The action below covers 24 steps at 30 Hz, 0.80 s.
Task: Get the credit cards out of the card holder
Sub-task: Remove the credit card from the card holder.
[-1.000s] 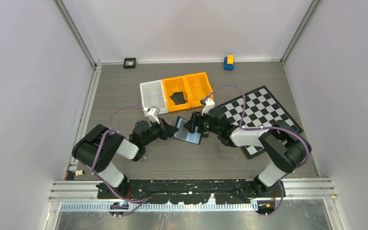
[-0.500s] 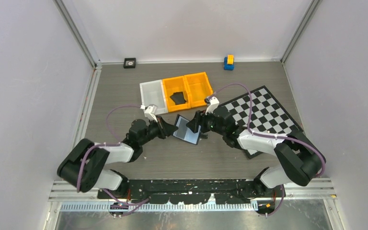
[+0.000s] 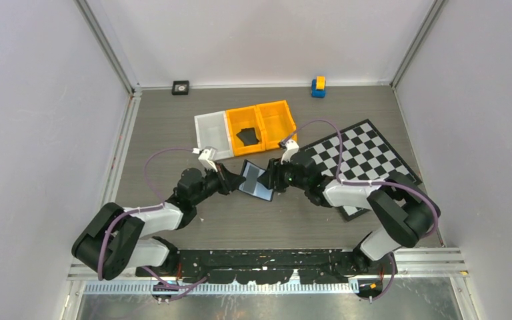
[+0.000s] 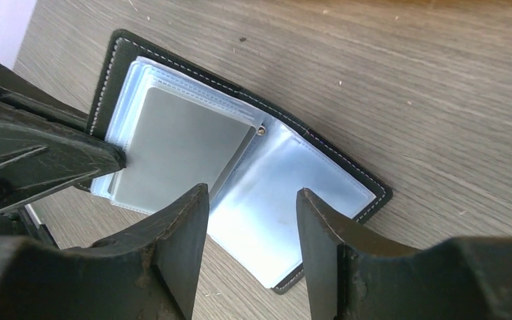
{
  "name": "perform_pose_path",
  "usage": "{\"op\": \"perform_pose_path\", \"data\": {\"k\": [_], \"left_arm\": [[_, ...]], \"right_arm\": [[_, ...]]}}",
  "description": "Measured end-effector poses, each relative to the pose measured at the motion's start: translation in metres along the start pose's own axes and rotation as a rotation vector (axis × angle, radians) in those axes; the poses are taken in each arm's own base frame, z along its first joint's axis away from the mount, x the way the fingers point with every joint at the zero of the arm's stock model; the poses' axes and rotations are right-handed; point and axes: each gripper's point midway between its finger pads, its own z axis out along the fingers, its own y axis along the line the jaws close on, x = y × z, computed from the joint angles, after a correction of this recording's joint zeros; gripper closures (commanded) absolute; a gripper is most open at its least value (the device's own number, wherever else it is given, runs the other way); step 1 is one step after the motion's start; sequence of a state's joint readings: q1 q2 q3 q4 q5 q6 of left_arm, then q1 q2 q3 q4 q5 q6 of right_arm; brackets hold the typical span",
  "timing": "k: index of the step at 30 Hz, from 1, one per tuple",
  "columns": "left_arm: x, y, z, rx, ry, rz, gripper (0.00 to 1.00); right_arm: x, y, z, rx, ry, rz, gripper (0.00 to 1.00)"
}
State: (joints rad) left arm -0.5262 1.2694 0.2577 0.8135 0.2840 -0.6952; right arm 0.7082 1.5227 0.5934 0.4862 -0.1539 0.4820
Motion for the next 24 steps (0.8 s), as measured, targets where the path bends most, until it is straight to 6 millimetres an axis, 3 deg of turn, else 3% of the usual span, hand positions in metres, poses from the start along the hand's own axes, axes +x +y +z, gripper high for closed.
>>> {"op": "perform_pose_path", "data": {"k": [6, 11, 24], "left_arm": [[0.007, 0.004, 0.001, -0.013, 0.022, -0.011, 0.89], [0.011, 0.007, 0.001, -0.024, 0.037, -0.018, 0.88], [0.032, 0.007, 0.007, 0.009, 0.107, -0.105, 0.93]], "right_arm": [[0.017, -0.006, 0.014, 0.027, 0.065, 0.019, 0.6], [0.014, -0.011, 0.025, 0.068, 0.083, 0.035, 0.77], [0.028, -0.021, 0.034, 0.118, 0.146, 0.068, 0.88]]}}
